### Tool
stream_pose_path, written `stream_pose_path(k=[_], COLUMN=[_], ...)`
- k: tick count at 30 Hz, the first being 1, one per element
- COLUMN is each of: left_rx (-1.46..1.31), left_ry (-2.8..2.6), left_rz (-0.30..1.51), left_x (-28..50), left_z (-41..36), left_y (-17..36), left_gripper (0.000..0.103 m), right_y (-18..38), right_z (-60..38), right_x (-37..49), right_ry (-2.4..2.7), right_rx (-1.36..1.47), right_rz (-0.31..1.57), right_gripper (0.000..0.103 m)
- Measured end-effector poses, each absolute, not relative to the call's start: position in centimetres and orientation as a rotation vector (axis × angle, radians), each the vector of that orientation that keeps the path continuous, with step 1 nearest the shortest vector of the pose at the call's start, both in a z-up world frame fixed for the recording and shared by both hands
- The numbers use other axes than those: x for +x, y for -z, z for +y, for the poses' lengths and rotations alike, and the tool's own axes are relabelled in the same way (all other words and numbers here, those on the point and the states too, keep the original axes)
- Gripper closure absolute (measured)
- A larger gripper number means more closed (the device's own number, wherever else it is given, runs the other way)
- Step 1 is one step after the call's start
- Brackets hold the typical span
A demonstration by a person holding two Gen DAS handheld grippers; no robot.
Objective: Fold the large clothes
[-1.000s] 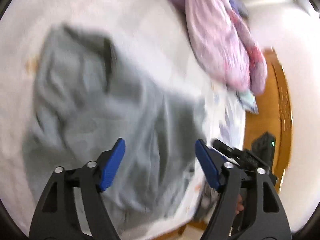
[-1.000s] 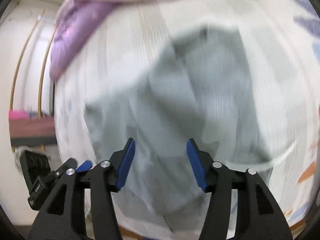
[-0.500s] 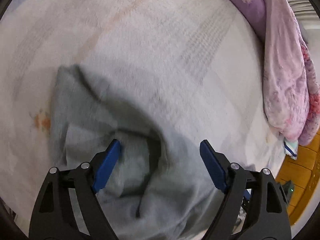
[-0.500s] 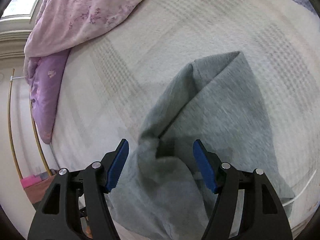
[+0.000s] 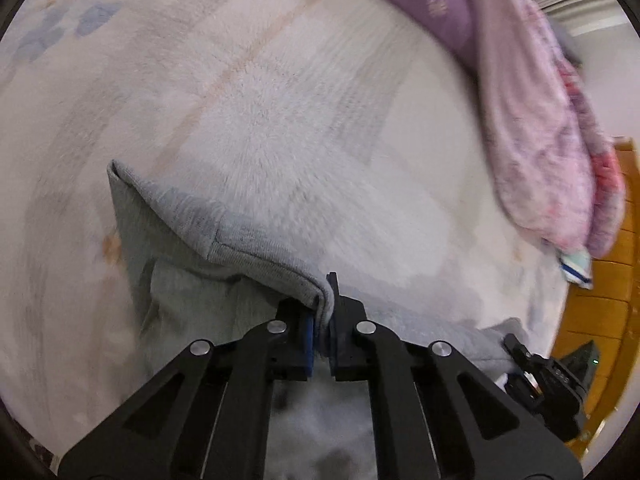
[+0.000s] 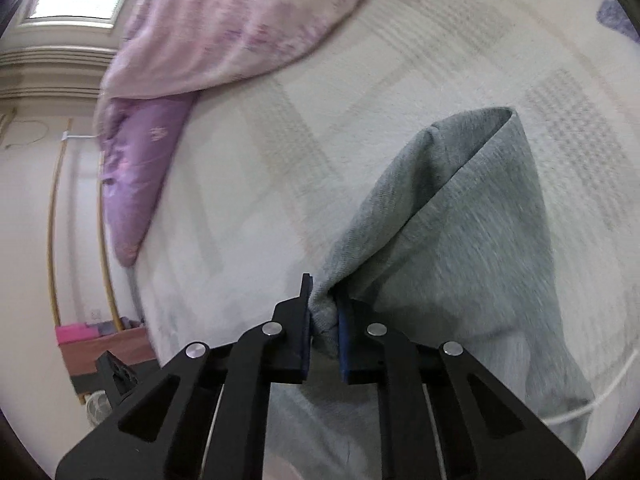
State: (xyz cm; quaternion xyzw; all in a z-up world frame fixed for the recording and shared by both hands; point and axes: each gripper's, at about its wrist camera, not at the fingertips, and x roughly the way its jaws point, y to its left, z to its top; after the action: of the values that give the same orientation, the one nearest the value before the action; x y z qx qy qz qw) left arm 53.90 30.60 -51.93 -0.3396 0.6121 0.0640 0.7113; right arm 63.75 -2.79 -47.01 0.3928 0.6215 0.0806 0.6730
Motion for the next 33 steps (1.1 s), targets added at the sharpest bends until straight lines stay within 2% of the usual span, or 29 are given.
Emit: stream_pose_path(k=[7, 13, 18, 23, 30, 33], left_rx=[-0.809, -0.772, -0.79, -0.745, -0.696, -0.662], left_ry=[-0.058, -0.073, -0.116, -0.147, -0.174, -0.183], left_rz=[1.323, 1.371, 1.437, 1.471, 1.521, 1.525], left_x=[42.8, 33.1, 26.7, 21.9, 19.5, 19.5], left_z=[31.9, 30.6, 29.7, 29.4, 28.3, 28.1], left_y=[45.2, 43.0, 44.9, 49.0, 54.5, 55.8], left_gripper=[0.099, 0.099, 0.099, 0.099, 0.098, 0.092], right_y=[40.7, 39.3, 41.5, 44.8, 50.8, 52.4], right_z=[-2.9, -2.9, -3.5, -4.0, -3.7, -3.2], right_x=[56.9, 48.4, 41.5, 37.2, 34.6, 34.8], right_ry=[-0.277, -0.25, -0.161, -0.083, -0.027, -0.006], right_rx=[0.858, 0.791, 0.849, 0.86, 0.805, 0.806], right_rz=[1.394, 1.497, 1.59, 1.652, 1.682, 1.691], right_gripper=[0.094, 0.094, 0.094, 0.094, 0.094, 0.093])
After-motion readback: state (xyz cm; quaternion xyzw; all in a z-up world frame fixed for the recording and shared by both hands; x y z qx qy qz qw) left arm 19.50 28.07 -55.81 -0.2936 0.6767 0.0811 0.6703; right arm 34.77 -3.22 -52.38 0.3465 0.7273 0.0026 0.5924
